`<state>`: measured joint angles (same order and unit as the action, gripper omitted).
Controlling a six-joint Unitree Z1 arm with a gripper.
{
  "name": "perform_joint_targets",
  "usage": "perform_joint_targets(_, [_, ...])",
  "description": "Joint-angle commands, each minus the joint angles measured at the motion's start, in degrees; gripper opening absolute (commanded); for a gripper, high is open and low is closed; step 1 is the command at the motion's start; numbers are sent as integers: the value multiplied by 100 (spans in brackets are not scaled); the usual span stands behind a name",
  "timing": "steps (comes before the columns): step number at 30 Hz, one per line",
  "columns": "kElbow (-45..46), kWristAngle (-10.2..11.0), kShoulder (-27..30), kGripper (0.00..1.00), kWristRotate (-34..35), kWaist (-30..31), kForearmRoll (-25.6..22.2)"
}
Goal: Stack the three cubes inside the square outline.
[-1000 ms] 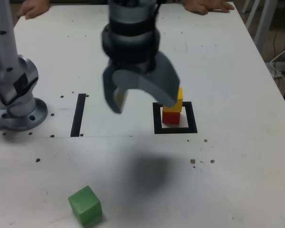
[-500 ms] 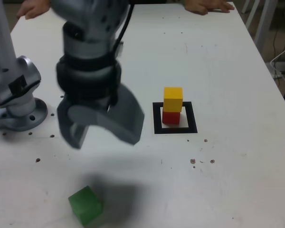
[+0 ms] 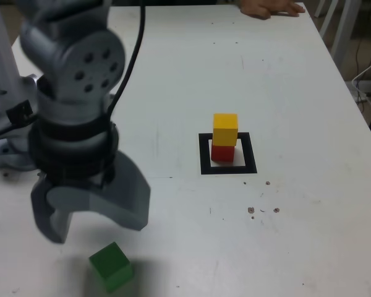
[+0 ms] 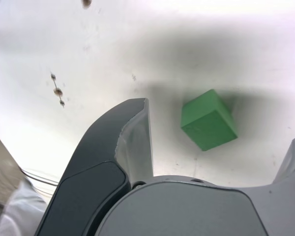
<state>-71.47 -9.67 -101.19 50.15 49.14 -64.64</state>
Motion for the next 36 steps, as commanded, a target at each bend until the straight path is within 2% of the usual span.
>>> perform_joint_targets(1, [39, -17, -26, 100, 258, 80, 202])
perform_joint_targets(6, [60, 21, -206, 100, 709, 157, 618])
perform_joint_targets(13, [184, 186, -475, 100, 1247, 157, 927])
perform_joint_targets(24, [365, 163, -834, 99, 1676, 144, 1428])
perform_joint_targets(29, [364, 52, -936, 91, 1700, 80, 1575])
perform_joint_targets(36, [359, -37, -953, 76, 1702, 36, 1487])
